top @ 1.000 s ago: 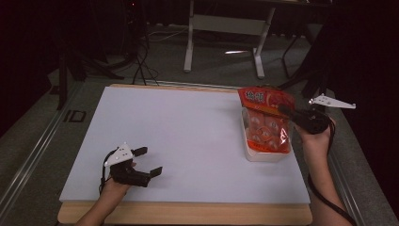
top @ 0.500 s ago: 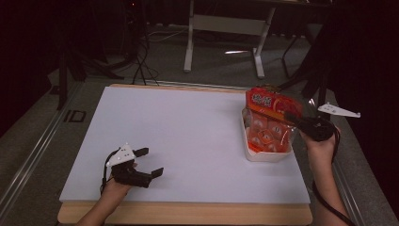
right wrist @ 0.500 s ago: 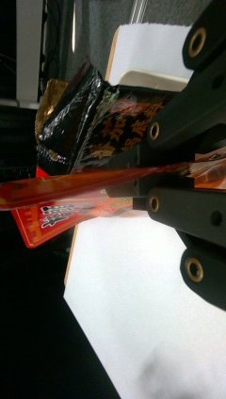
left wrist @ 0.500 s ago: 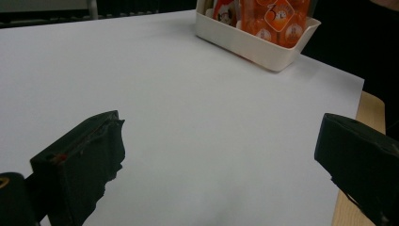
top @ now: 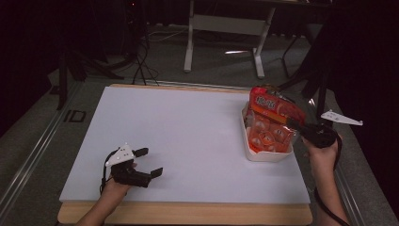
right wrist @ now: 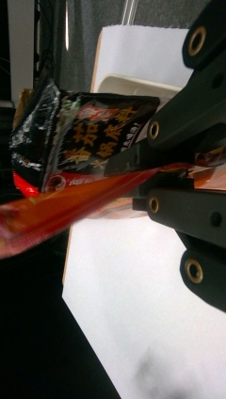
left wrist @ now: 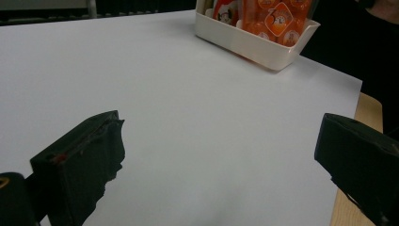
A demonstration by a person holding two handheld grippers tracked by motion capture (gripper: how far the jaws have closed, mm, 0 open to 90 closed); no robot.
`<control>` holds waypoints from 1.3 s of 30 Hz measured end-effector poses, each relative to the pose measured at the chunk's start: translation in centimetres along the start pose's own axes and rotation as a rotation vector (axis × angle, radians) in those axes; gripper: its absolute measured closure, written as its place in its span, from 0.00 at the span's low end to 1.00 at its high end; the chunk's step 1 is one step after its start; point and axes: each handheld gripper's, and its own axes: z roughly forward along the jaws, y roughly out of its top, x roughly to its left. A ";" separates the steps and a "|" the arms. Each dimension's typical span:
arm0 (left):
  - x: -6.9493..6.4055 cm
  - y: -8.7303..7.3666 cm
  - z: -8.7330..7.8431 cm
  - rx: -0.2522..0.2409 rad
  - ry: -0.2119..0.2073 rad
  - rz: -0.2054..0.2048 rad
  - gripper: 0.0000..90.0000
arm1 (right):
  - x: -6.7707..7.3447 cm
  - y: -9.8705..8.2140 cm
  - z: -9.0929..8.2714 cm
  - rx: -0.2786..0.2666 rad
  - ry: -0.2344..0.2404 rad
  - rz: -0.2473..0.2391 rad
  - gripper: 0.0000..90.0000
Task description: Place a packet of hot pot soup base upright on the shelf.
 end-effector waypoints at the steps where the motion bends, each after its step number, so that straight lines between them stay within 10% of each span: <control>1: 0.0 0.0 0.0 0.000 0.001 -0.001 0.02 | -0.1 -0.2 -0.1 0.000 -0.002 0.003 0.99; 20: 0.2 0.0 0.1 -0.001 -0.002 -0.014 0.02 | 0.5 0.8 -0.6 -0.032 -0.022 0.008 0.83; 39: 0.1 0.0 0.0 -0.006 -0.006 -0.011 0.02 | 8.0 6.2 -2.6 -0.094 0.039 -0.136 0.38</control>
